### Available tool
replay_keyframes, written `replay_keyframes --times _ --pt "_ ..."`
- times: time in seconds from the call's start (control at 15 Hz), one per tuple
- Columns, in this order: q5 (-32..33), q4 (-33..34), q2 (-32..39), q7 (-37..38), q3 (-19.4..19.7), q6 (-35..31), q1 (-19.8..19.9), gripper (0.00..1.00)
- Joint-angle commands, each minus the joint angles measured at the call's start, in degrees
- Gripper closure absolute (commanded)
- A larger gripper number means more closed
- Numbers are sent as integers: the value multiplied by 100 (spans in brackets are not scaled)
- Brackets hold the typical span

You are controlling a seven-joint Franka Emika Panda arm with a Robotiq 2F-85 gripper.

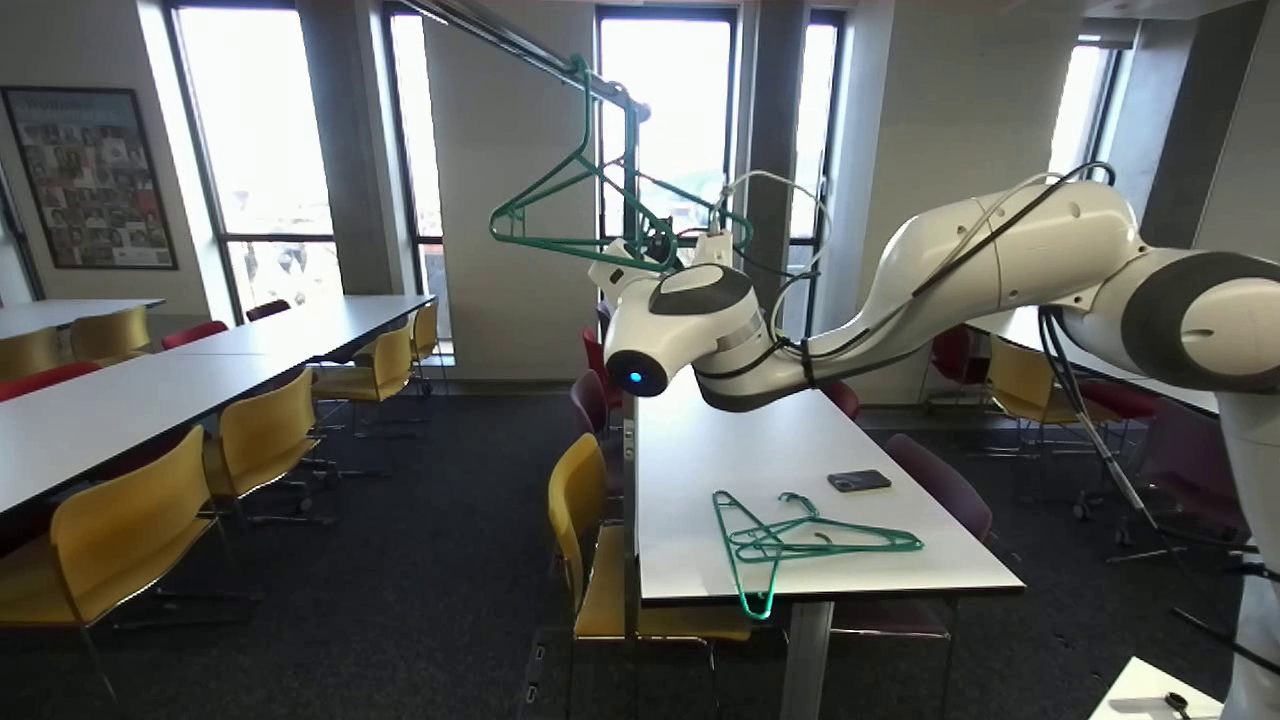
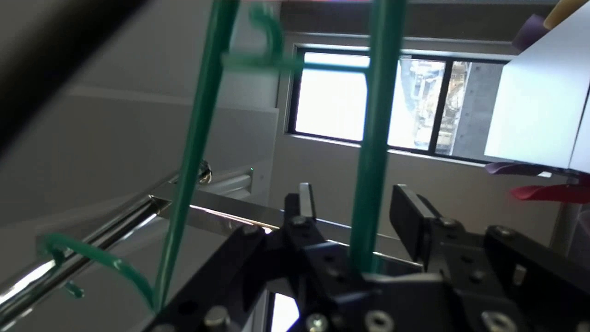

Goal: Put one green hanger from the table and put it on the railing

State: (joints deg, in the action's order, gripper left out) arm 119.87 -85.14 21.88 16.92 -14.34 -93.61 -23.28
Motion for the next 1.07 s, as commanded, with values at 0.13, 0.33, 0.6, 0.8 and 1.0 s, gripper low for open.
replay_keyframes --times 0.13,0.33,0.6,0.8,1.0 --pt "467 -796 -466 1790 -131 675 -184 3" --pt "793 -991 -562 2636 -227 909 -226 0" --pt "1079 -1210 -718 3506 -353 1067 -212 0" --pt "778 -1416 -949 4281 -549 884 -150 0" --pt "168 -1669 -1194 5050 -755 566 -94 0"
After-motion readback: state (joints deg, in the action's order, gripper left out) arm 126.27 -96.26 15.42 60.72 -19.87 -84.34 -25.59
